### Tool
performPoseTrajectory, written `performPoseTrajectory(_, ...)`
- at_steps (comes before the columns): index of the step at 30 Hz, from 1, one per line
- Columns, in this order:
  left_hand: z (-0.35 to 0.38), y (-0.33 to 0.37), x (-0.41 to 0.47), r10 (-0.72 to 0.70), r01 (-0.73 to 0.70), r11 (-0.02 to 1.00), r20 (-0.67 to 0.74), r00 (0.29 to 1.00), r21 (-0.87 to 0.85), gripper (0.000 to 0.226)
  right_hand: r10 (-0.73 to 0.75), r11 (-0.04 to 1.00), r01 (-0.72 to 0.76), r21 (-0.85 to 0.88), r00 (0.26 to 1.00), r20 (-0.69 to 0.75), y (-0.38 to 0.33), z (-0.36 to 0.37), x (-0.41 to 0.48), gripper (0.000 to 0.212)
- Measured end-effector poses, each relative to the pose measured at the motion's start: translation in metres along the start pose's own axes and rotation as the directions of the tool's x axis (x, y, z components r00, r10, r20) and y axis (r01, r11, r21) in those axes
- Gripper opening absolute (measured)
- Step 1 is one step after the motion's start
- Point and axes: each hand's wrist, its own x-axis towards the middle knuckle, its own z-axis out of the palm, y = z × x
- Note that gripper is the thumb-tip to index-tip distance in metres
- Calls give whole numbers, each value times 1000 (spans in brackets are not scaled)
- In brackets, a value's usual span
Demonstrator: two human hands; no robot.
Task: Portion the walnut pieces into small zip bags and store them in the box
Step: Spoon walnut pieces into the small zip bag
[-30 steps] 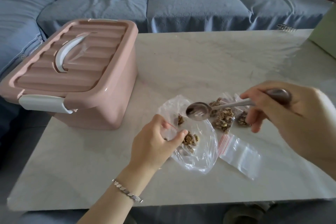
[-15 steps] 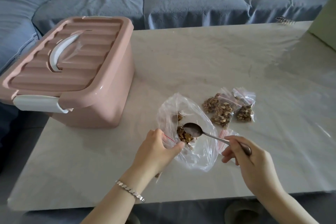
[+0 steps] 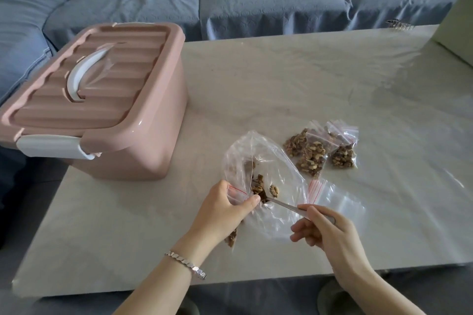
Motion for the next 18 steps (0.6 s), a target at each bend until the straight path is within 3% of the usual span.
performPoseTrajectory(4, -3, -1, -1, 2, -2, 1000, 3, 1000, -28, 36, 173, 966, -168, 194, 985, -5, -5, -8, 4, 23)
performPoseTrajectory(6, -4, -2, -1, 2, -2, 999, 3, 1000, -35, 34, 141, 971, -130, 199, 989, -41, -7, -14, 5, 22)
performPoseTrajectory(9, -5, -3, -2, 12, -13, 999, -28, 1000, -49, 33, -101, 995, 98, -29, 990, -94, -10, -20, 3, 21)
performPoseTrajectory(13, -7, -3, 1, -4, 3, 998, -23, 1000, -68, 33, -388, 848, 346, -402, 921, -24, -7, -11, -1, 22)
performPoseTrajectory(16, -5, -2, 2, -28, 27, 994, -4, 1000, -106, 35, -443, 738, 427, -522, 891, 102, 1, 1, -4, 21)
performPoseTrajectory(18, -4, -2, 2, -35, 35, 991, -2, 999, -126, 37, -394, 777, 402, -484, 911, 123, 7, 6, -3, 20)
